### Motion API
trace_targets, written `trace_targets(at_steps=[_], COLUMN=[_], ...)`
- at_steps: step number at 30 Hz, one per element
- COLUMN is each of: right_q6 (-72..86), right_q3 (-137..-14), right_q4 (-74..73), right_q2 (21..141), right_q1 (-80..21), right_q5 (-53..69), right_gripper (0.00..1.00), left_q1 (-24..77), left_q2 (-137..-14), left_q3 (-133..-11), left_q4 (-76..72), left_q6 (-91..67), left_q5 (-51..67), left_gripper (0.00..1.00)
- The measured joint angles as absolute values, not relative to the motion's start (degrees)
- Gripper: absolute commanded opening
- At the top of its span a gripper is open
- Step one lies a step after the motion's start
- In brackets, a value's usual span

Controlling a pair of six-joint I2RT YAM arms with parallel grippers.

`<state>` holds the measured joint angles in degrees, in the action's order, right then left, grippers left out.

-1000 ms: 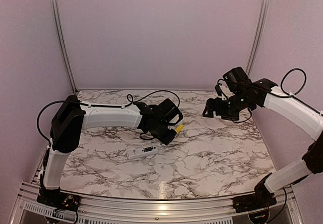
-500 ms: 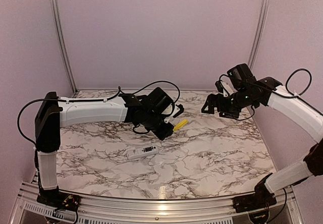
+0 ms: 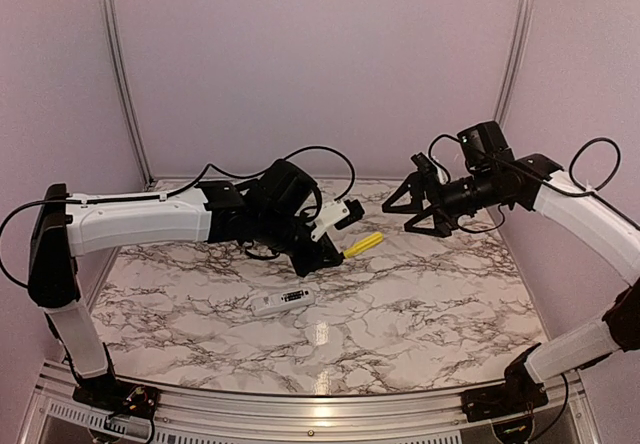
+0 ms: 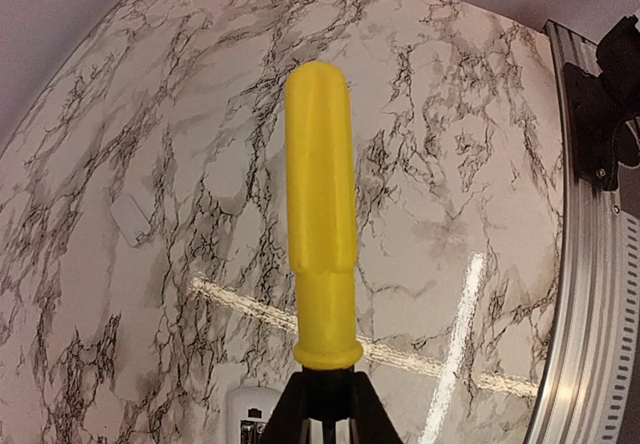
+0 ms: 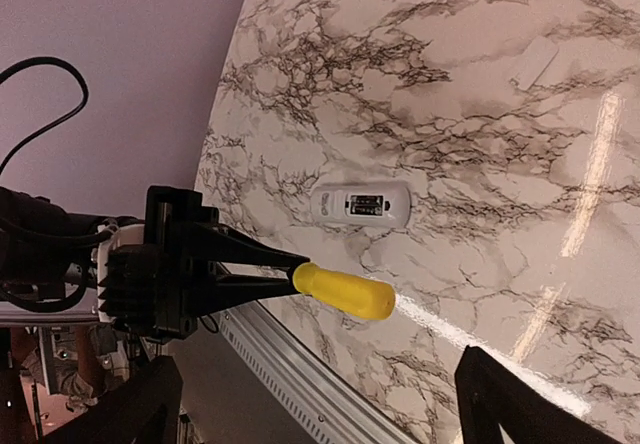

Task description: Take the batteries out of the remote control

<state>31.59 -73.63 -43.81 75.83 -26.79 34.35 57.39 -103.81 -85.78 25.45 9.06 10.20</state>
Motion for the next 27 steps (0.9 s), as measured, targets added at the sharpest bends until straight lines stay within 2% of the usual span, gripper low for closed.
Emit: trace_targets(at_steps=[6, 11, 27], right_q6=[35.57, 37.19, 38.70], right_q3=[-70.46, -68.31, -67.24], right_q4=[-38.06, -36.77, -36.45], right_q2=[75.83, 76.12, 76.97], right_q1=[-26.76, -26.76, -26.74], right_q5=[47.20, 52.77, 56.75], right_gripper=[0.91, 0.90, 0.89], left_q1=[57.39, 57.39, 57.49], left_q2=[-102.50, -102.30, -99.96], left_q3=[-85.21, -85.21, -85.19], left_q4=[24.23, 24.23, 24.27], left_q6=[13.02, 14.55, 16.23], left_q5=[12.75, 14.39, 14.37], left_gripper=[0.00, 0.00, 0.00])
